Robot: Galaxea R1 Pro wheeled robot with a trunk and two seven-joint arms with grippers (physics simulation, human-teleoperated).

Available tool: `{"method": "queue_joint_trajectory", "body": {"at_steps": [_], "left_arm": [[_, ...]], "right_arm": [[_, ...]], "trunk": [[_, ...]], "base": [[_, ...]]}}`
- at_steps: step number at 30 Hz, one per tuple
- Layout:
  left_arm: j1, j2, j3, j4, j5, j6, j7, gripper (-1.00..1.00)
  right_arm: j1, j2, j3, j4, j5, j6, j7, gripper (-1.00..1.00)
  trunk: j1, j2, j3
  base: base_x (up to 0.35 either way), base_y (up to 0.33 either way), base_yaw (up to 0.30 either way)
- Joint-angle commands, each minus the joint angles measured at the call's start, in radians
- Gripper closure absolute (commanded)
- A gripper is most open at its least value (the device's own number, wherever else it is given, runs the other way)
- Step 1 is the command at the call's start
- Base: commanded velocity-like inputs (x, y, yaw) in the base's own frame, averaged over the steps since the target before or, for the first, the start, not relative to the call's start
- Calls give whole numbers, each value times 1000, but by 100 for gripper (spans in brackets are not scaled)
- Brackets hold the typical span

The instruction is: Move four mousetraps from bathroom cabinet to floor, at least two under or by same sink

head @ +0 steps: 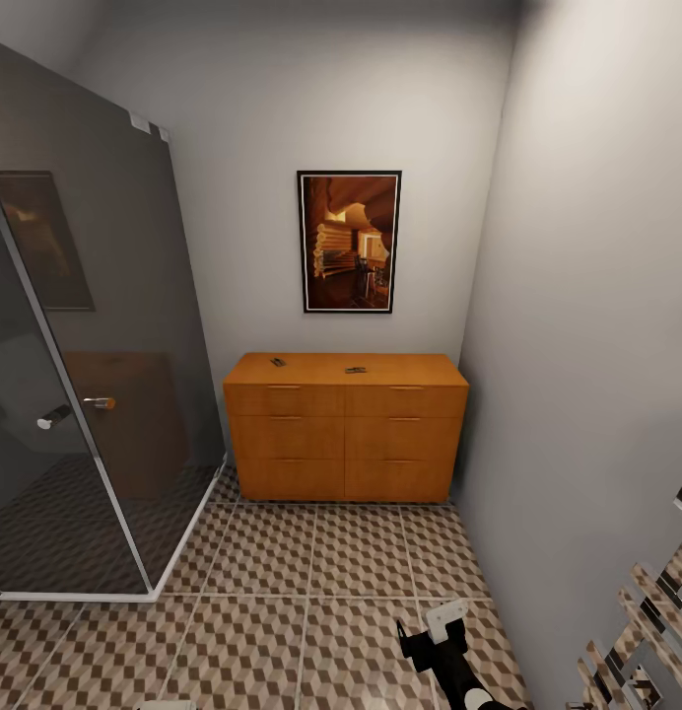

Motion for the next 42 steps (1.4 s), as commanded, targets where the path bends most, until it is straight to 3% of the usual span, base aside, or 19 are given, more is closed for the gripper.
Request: {"method": "queue_joint_trajectory", "body": {"at_steps": [1, 42], "left_arm": [[-1, 0, -8, 4, 8, -5, -2, -100], [-1, 0, -8, 4, 8, -5, -2, -100]], "right_arm": [[0, 0, 3, 1, 10, -1, -10, -100], [0, 0, 3, 1, 10, -1, -10, -100]], "trunk": [[0, -1, 0], [0, -1, 0]], "base": [[0, 0, 0], [0, 0, 0]]}}
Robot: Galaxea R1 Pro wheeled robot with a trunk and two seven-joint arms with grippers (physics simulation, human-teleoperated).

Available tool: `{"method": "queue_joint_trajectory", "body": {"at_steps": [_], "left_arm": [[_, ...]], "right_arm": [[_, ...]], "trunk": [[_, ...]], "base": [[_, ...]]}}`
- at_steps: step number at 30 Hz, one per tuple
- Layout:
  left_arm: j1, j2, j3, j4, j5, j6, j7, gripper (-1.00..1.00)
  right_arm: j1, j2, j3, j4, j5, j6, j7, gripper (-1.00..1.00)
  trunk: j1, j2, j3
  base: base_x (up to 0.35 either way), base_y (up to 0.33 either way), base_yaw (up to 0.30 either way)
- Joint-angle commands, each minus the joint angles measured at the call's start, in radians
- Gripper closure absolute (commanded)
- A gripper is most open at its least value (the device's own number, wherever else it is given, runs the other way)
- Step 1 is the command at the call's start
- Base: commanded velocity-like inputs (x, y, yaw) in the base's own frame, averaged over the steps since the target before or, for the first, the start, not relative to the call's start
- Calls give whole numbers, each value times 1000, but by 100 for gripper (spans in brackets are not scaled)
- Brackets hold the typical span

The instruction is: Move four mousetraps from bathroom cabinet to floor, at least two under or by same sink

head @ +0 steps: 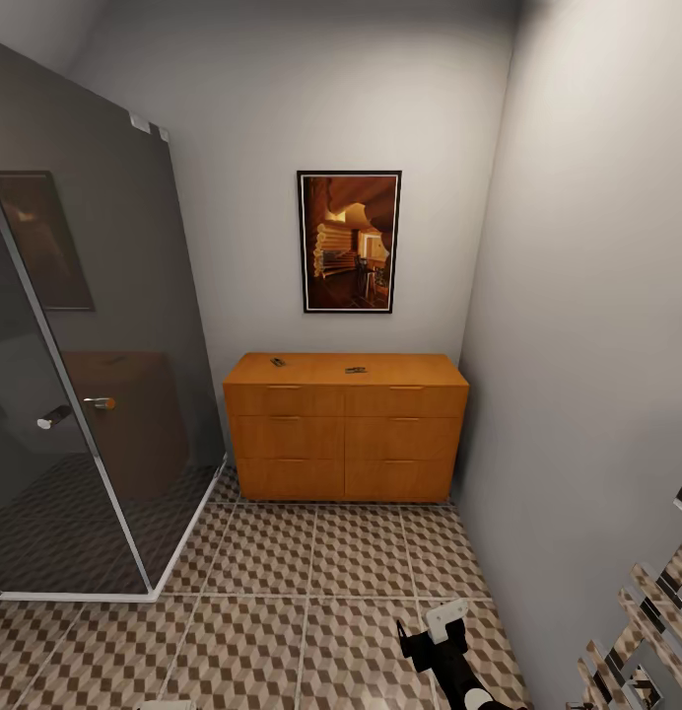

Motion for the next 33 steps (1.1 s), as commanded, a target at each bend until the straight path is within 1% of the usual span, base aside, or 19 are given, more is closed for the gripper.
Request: {"method": "queue_joint_trajectory", "body": {"at_steps": [1, 33], "left_arm": [[-1, 0, -8, 4, 8, -5, -2, -100], [-1, 0, -8, 4, 8, -5, -2, -100]], "right_arm": [[0, 0, 3, 1, 10, -1, -10, -100], [0, 0, 3, 1, 10, -1, -10, -100]], "trunk": [[0, -1, 0], [0, -1, 0]], "base": [[0, 0, 0], [0, 0, 0]]}}
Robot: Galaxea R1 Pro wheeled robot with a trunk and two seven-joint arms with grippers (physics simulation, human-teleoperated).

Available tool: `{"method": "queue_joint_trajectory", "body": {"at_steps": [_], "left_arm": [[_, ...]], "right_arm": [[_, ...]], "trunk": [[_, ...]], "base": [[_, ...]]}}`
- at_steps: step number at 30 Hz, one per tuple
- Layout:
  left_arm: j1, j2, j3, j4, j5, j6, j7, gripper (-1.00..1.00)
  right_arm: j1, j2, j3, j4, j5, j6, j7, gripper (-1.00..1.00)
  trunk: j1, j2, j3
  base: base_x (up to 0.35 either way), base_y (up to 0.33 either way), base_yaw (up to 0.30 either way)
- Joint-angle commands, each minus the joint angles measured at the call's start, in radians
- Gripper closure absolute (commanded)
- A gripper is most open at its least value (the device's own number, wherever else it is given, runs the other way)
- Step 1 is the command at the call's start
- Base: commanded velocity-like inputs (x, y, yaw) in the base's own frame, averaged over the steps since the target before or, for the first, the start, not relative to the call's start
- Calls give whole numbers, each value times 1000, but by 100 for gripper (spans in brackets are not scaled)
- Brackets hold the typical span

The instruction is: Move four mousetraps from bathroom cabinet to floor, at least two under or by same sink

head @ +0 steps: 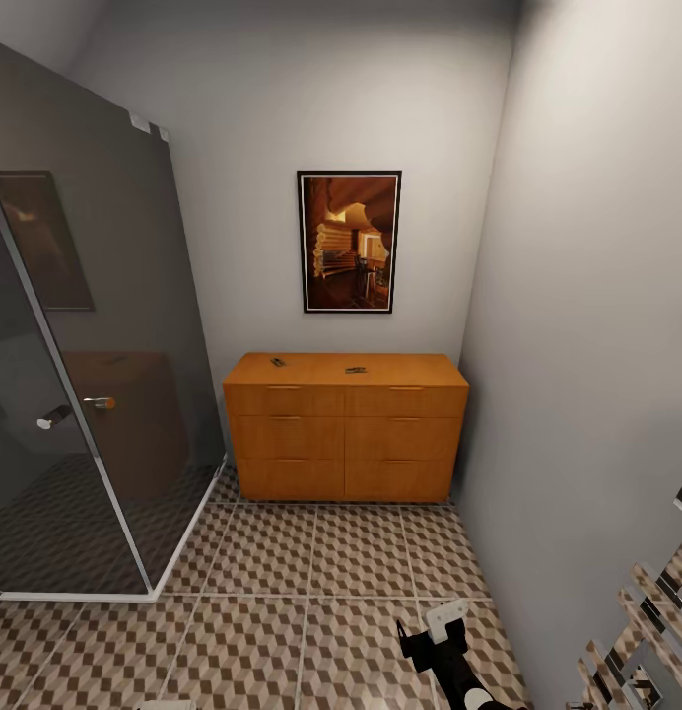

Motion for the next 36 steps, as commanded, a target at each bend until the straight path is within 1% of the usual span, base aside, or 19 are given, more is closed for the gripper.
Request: {"method": "queue_joint_trajectory", "body": {"at_steps": [1, 36], "left_arm": [[-1, 0, -8, 4, 8, -5, -2, -100], [-1, 0, -8, 4, 8, -5, -2, -100]], "right_arm": [[0, 0, 3, 1, 10, -1, -10, -100], [0, 0, 3, 1, 10, -1, -10, -100]], "trunk": [[0, -1, 0], [0, -1, 0]], "base": [[0, 0, 0], [0, 0, 0]]}}
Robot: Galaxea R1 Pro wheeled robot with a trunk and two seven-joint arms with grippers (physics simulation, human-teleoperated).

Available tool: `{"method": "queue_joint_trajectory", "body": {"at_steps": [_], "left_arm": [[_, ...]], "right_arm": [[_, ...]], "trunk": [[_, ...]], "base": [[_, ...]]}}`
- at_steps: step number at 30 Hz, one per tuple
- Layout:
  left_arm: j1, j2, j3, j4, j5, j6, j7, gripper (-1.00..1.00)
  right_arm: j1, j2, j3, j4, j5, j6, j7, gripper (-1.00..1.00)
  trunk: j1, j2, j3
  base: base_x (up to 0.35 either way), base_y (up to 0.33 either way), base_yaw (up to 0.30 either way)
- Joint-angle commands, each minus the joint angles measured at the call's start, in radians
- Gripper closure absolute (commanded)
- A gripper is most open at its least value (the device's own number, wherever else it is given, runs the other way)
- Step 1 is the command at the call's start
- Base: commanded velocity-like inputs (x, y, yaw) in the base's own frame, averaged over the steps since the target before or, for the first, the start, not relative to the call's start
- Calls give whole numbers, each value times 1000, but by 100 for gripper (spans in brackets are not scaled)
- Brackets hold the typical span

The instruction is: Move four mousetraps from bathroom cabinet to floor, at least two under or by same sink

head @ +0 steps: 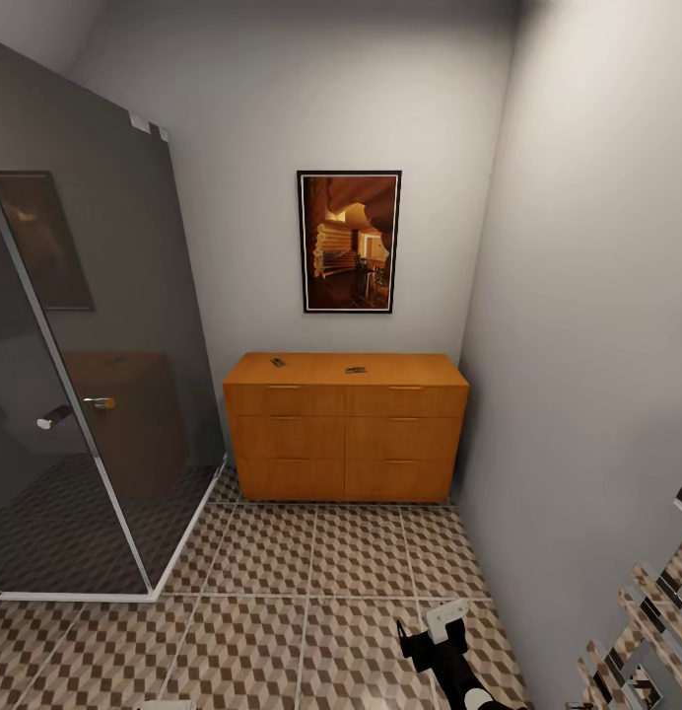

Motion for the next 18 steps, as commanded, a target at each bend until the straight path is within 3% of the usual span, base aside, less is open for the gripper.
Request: {"method": "queue_joint_trajectory", "body": {"at_steps": [1, 18], "left_arm": [[-1, 0, -8, 4, 8, -5, -2, -100], [-1, 0, -8, 4, 8, -5, -2, -100]], "right_arm": [[0, 0, 3, 1, 10, -1, -10, -100], [0, 0, 3, 1, 10, -1, -10, -100]], "trunk": [[0, -1, 0], [0, -1, 0]], "base": [[0, 0, 0], [0, 0, 0]]}}
